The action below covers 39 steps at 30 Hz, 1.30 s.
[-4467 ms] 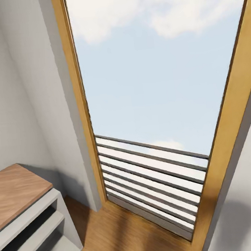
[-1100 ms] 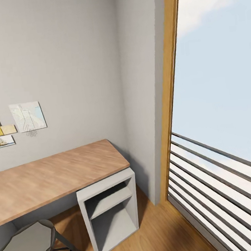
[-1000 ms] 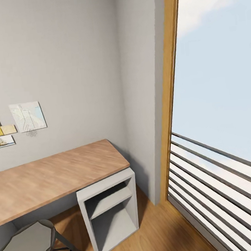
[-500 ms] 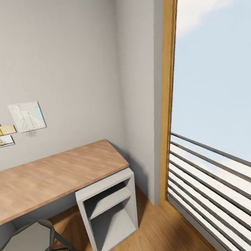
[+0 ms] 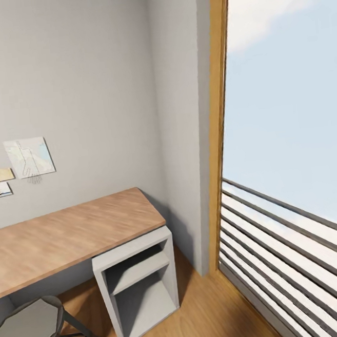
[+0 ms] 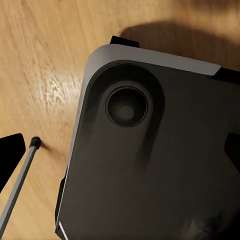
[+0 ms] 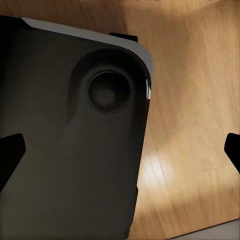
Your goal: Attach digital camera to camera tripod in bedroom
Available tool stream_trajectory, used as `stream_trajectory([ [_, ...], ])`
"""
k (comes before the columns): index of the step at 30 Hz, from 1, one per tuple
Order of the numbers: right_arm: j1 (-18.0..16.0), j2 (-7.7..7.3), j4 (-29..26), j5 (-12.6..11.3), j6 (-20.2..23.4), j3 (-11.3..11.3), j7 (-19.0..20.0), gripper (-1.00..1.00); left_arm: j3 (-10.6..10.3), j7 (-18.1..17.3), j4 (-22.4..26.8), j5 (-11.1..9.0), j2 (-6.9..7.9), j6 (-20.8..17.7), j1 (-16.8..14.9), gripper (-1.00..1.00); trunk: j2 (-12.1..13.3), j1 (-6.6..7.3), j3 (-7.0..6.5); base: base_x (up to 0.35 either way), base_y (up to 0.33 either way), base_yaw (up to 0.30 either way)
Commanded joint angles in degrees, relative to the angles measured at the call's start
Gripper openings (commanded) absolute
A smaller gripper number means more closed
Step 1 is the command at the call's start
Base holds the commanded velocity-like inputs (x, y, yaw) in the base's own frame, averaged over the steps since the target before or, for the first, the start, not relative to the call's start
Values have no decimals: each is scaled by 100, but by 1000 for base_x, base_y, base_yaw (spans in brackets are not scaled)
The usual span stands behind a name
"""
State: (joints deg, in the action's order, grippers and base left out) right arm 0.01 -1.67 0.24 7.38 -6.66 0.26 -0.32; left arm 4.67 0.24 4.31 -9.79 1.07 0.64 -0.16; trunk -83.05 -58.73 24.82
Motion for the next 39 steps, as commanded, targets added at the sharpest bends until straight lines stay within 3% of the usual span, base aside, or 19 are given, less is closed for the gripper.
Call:
stream_trajectory([
  [1,-1,-1,3,46,-25,-3,-3,100,43,2,0,-5,-2,7,-2,100,-3,0,4,0,-17,0],
  [10,-1,-11,3,39,-59,-31,-11,100,49,3,-3,-6,-2,7,-2,100,-3,0,4,0,-5,140],
  [39,0,-24,11,32,-57,-19,-9,100,43,0,1,3,-10,15,-2,100,-3,0,4,0,0,263],
])
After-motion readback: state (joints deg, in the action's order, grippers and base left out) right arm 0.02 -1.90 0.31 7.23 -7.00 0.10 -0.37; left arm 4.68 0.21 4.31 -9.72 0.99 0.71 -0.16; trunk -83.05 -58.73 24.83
